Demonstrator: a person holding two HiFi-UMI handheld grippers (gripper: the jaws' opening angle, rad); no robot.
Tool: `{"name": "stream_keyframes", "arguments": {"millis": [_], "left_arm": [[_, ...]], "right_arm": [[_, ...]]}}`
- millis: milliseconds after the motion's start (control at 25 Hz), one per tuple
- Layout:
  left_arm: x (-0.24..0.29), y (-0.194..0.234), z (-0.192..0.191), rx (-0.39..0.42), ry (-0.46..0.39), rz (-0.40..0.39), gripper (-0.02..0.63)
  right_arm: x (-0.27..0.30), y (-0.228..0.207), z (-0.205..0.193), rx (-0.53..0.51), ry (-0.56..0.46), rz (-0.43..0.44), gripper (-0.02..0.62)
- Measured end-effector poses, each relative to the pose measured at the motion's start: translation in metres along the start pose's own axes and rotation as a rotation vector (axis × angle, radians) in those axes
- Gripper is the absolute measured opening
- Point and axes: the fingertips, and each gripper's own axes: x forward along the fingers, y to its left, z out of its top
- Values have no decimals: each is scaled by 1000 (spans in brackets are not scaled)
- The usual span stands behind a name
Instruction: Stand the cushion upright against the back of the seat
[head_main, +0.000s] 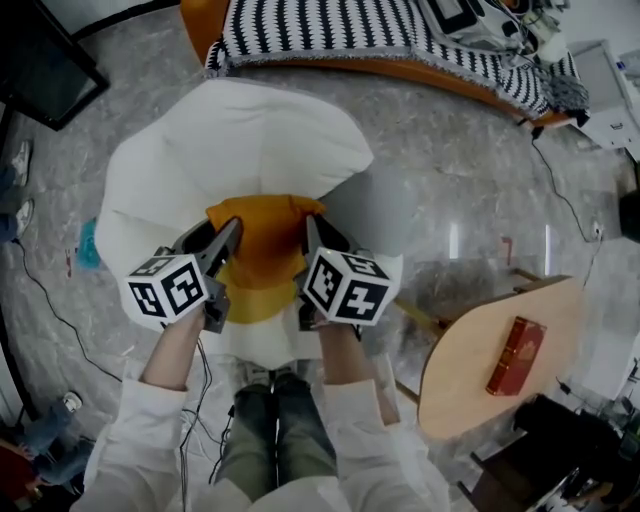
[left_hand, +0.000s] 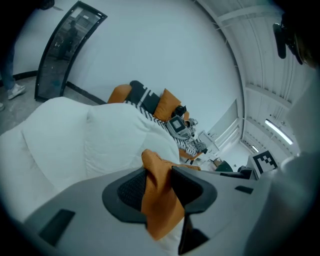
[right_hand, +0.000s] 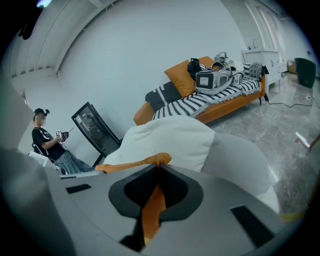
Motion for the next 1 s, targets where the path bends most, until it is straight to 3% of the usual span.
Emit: {"name": "stream_keyframes", "arguments": {"millis": [360,560,800,1000], "left_arm": [[23,-3,41,68,-54,-16,158],[31,1,46,146,-59,-48,160],[50,6,51,165,-86,-71,160],[55,10,53,176,-107,-36,172]], "right_arm": [[13,4,43,-3,-91,16,28],[16,2,40,-27,-112,10,28],[27,-7,43,-45,-130,9,28],[33,-10,44,-64,-136,14,29]]}}
